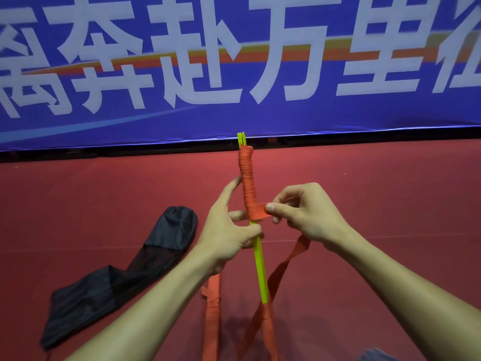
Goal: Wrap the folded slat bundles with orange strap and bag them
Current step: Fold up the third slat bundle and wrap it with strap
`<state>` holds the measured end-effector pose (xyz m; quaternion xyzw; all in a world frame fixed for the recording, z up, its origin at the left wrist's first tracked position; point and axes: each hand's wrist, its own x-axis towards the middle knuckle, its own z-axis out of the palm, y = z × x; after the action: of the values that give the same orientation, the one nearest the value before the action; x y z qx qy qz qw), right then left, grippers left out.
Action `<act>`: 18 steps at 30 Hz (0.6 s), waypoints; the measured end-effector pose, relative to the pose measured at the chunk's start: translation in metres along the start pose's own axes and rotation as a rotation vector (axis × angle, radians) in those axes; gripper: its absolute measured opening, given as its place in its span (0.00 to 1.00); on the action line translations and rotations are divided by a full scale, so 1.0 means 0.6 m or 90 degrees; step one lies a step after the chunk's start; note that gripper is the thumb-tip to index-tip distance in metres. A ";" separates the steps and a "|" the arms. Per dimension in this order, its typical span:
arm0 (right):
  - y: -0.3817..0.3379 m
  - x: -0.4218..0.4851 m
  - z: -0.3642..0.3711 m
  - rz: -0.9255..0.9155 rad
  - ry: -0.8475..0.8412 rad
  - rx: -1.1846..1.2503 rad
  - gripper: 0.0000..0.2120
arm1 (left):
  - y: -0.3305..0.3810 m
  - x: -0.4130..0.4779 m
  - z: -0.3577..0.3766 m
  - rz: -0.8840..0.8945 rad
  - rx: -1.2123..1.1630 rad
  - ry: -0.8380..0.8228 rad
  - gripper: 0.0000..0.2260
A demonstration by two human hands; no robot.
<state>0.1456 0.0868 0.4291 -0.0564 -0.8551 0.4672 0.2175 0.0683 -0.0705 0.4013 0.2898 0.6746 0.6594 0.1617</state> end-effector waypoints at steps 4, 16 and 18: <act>0.003 -0.001 -0.007 -0.006 0.003 0.036 0.08 | 0.000 -0.001 0.002 -0.015 -0.078 -0.061 0.37; 0.007 -0.005 -0.014 0.036 -0.065 0.153 0.06 | 0.010 -0.005 0.010 0.002 -0.232 -0.115 0.33; 0.008 -0.006 -0.010 0.054 -0.100 0.196 0.08 | 0.012 -0.006 0.013 0.006 -0.232 -0.101 0.38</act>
<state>0.1510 0.0932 0.4269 -0.0214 -0.7848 0.6043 0.1360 0.0771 -0.0668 0.4071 0.3100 0.5280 0.7465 0.2606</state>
